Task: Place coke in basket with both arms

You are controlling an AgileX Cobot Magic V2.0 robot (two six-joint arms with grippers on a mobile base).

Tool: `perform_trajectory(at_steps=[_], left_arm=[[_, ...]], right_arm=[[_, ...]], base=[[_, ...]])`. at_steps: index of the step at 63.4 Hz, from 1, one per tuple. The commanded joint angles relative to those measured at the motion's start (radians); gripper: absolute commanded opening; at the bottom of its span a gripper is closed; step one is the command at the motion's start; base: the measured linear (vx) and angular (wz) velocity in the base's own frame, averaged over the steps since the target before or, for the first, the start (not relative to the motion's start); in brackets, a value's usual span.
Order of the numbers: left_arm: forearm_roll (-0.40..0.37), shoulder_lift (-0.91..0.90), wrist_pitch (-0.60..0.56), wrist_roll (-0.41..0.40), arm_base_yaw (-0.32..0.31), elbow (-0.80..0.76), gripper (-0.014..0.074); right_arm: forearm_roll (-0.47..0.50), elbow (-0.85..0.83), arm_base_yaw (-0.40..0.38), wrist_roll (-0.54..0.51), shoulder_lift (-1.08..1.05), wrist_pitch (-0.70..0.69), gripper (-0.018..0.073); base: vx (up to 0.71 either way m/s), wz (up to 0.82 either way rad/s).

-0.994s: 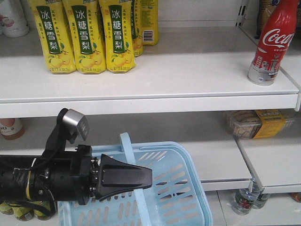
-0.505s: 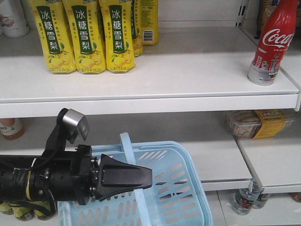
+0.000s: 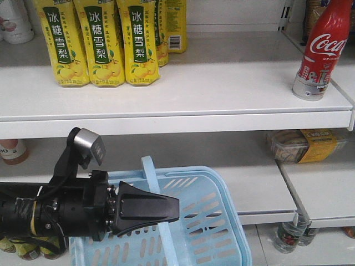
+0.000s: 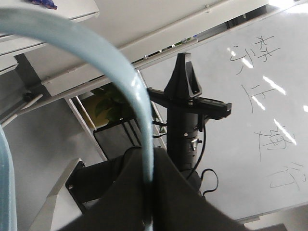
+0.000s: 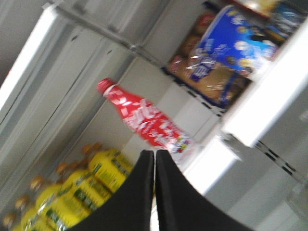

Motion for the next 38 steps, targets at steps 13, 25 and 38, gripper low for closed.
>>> perform_trajectory(at_steps=[13,25,38], left_arm=[[-0.077,-0.031,-0.219,-0.001,-0.008,-0.025,-0.0006],[-0.077,-0.031,-0.219,-0.001,-0.008,-0.025,-0.0006],[-0.077,-0.031,-0.219,-0.001,-0.008,-0.025,-0.0006]], right_arm=[[-0.740,-0.351,-0.002,0.274,0.007,0.123,0.0257],[-0.922,-0.403,-0.002,0.369,0.082,0.098,0.0580],[-1.044,-0.469,-0.002,0.369,0.217,0.047,0.0651]], base=[[0.00,0.00],[0.00,0.00],[0.00,0.00]])
